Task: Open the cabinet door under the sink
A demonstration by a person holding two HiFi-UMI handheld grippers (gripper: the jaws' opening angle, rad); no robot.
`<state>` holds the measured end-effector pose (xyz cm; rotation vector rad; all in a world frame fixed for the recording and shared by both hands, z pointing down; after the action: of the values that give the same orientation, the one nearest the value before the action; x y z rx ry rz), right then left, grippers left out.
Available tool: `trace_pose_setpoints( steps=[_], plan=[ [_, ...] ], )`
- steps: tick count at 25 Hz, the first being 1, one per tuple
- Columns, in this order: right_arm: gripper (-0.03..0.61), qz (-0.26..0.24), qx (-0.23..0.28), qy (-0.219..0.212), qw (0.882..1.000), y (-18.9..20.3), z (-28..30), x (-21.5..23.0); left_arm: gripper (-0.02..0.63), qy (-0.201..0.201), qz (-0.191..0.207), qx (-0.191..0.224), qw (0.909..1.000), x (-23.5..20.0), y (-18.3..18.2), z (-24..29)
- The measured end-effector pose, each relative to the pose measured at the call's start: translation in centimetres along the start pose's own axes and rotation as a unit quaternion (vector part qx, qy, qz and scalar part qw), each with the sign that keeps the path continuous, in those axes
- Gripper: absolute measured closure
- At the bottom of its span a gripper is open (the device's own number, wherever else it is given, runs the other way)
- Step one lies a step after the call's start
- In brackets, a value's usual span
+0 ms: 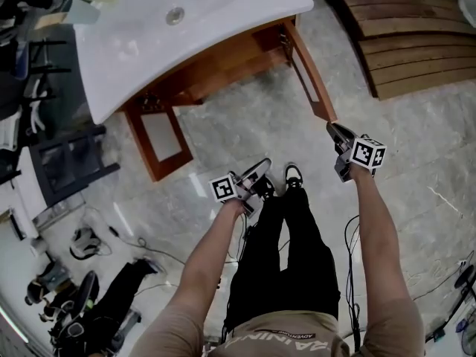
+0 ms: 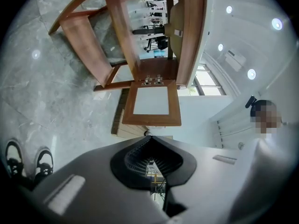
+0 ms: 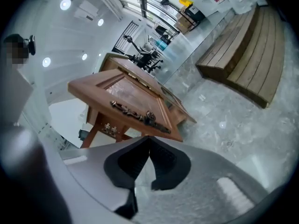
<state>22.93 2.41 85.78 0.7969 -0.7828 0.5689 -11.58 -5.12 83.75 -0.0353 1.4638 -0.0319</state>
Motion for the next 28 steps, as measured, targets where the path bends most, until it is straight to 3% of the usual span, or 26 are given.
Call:
trace_pose_setpoints(
  steps=[5, 7, 9, 12, 16, 21, 24, 28],
  plan=[
    [0.577, 0.013, -0.025, 0.016, 0.999, 3.6, -2.8, -2.5, 0.600, -0.026, 0.008, -0.015, 0.9995, 2.7, 0.8, -0.4],
    [0.577, 0.011, -0.036, 0.020, 0.999, 4.5, -4.0, -3.7, 0.600, -0.072, 0.023, -0.026, 0.9968, 3.4, 1.5, -1.1],
    [0.577, -0.002, -0.058, 0.029, 0.998, 4.9, -5.1, -5.0, 0.600, -0.121, 0.061, -0.038, 0.9901, 4.5, 1.8, -1.6],
    [0.577, -0.024, -0.086, 0.030, 0.996, 5.2, -6.4, -7.6, 0.600, -0.125, 0.101, -0.038, 0.9863, 7.1, 2.5, -1.8],
    [0.577, -0.086, -0.131, -0.003, 0.988, 5.7, -7.6, -13.4, 0.598, -0.119, 0.127, -0.039, 0.9839, 10.9, 4.2, -2.3],
    [0.577, -0.173, -0.183, -0.048, 0.967, 5.4, -6.5, -21.3, 0.598, -0.156, 0.206, -0.012, 0.9660, 16.4, 3.4, -3.7],
    [0.577, -0.211, -0.182, -0.060, 0.958, 4.0, -6.0, -25.8, 0.598, -0.162, 0.236, 0.018, 0.9580, 20.5, 2.5, -4.5],
    [0.577, -0.285, -0.174, -0.057, 0.941, 2.0, -6.5, -31.1, 0.598, -0.184, 0.286, 0.053, 0.9387, 25.5, 1.7, -6.4]
  ],
)
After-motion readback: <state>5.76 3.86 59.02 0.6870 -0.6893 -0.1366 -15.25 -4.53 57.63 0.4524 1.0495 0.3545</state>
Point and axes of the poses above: the fingertips, and each gripper's own axes: z forward along the fingers, x to its right, y out of its underside, the point moved 9 cm from there along -z, backward along the fingers, and after that the axes turned 4 degrees about -x, right-handed, at the moved point
